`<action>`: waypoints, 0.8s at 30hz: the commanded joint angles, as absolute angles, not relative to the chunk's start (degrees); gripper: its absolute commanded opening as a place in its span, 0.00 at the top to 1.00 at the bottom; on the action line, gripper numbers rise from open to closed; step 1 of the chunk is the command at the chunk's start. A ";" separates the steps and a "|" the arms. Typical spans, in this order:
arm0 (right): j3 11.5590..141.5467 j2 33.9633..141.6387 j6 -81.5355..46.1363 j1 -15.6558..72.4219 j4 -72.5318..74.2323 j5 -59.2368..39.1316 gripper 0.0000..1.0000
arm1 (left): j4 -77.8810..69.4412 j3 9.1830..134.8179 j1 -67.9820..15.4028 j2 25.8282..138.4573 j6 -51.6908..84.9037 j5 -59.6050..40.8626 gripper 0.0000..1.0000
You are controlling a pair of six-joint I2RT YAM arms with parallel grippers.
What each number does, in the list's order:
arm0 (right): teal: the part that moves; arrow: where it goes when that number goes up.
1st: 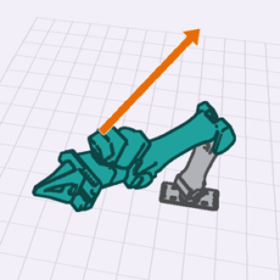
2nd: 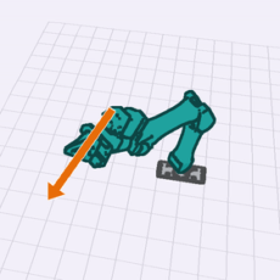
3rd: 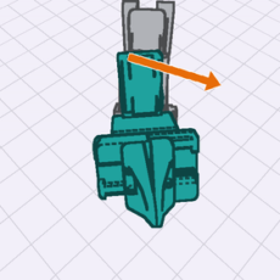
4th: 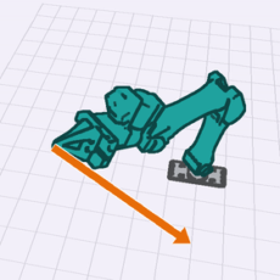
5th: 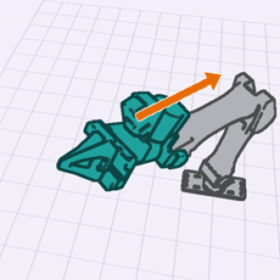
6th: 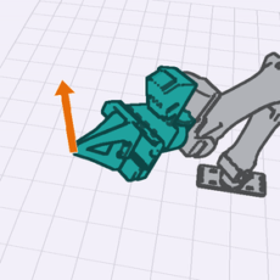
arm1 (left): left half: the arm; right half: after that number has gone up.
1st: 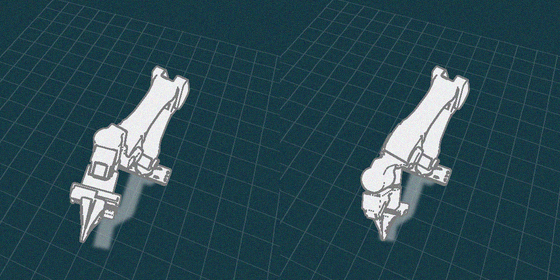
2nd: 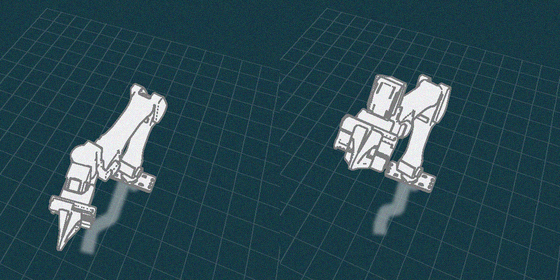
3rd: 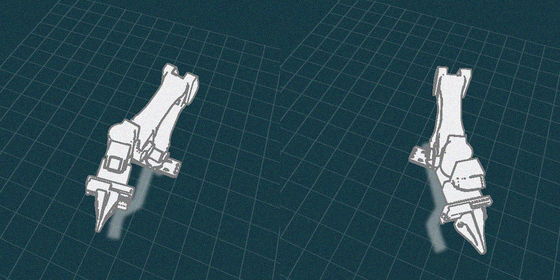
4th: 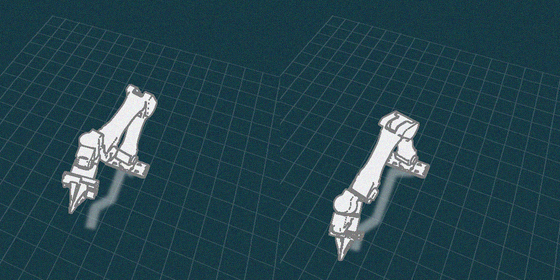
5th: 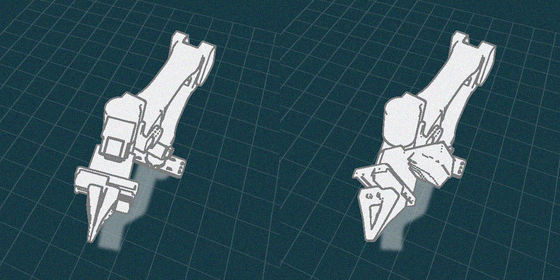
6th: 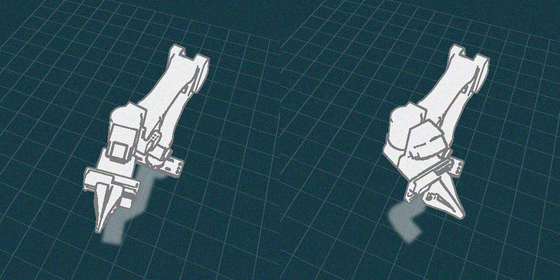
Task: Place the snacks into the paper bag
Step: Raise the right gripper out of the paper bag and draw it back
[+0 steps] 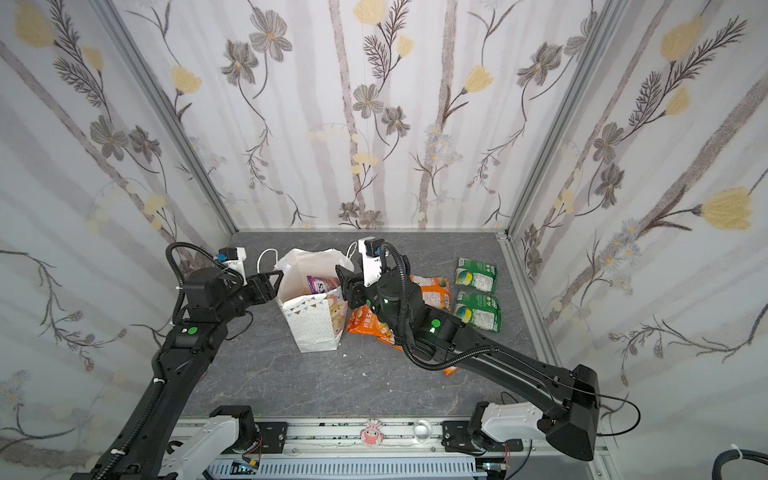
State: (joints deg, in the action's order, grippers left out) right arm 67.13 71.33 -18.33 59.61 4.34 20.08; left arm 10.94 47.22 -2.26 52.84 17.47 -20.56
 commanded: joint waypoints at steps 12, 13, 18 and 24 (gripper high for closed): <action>57.68 60.36 -25.48 51.99 -11.95 21.65 0.36 | 9.49 47.46 -2.20 52.92 16.78 -20.30 0.32; 56.52 59.00 -26.02 51.31 -12.03 21.67 0.36 | 9.54 47.51 -2.20 53.03 16.79 -20.45 0.32; 52.60 53.73 -27.92 47.45 -13.48 20.70 0.35 | 9.77 47.42 -2.19 52.84 16.79 -20.45 0.32; 50.02 54.51 -30.71 42.50 -18.40 16.58 0.34 | 9.84 47.46 -2.20 52.84 16.70 -20.15 0.32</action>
